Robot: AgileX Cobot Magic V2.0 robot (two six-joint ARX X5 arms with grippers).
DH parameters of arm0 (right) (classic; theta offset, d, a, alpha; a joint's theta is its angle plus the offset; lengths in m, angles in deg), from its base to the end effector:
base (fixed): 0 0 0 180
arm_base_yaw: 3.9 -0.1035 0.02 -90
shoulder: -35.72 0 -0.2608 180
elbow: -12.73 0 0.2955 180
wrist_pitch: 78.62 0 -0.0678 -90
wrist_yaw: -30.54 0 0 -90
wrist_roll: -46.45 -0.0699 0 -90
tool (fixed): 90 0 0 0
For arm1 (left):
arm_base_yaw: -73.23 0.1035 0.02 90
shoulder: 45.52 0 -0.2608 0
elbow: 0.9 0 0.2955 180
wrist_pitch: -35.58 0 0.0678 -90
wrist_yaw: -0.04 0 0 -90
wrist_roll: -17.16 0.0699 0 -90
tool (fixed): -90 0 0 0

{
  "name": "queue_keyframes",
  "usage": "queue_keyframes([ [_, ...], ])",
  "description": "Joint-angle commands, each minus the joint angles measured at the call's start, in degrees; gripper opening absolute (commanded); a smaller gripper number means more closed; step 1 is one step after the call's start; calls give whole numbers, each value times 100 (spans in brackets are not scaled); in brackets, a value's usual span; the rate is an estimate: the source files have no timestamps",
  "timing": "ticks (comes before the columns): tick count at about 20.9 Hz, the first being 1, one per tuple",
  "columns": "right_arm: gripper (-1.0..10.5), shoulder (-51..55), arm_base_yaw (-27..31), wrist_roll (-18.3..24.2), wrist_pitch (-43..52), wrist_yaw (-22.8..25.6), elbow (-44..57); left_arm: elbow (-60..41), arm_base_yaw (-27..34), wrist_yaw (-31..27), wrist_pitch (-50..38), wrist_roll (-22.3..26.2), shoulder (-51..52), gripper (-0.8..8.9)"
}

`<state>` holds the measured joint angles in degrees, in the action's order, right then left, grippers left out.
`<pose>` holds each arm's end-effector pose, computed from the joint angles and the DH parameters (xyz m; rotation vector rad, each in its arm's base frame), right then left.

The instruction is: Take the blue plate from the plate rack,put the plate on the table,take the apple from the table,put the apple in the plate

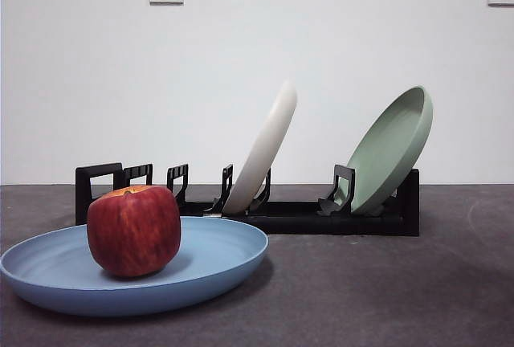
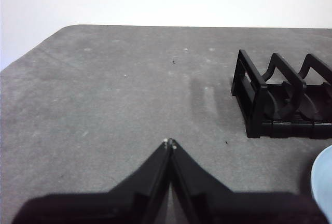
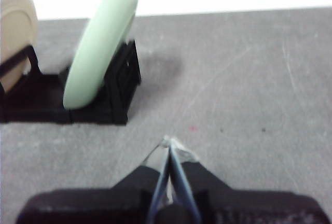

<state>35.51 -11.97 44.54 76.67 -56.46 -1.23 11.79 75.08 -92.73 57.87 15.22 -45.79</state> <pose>0.1800 0.0218 0.1485 0.0148 0.1919 0.0850 0.1832 0.0093 0.1447 -0.0324 0.1709 0.0833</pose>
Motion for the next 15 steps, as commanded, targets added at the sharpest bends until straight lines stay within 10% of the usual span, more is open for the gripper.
queue_keyframes([
  [1, 1, 15, 114, -70, 57, -9, 96, -74, 13, 11, -22, 28, 15, -3],
  [15, 1, -7, 278, -424, 79, 37, 101, -74, 13, 11, -24, 26, 15, -3],
])
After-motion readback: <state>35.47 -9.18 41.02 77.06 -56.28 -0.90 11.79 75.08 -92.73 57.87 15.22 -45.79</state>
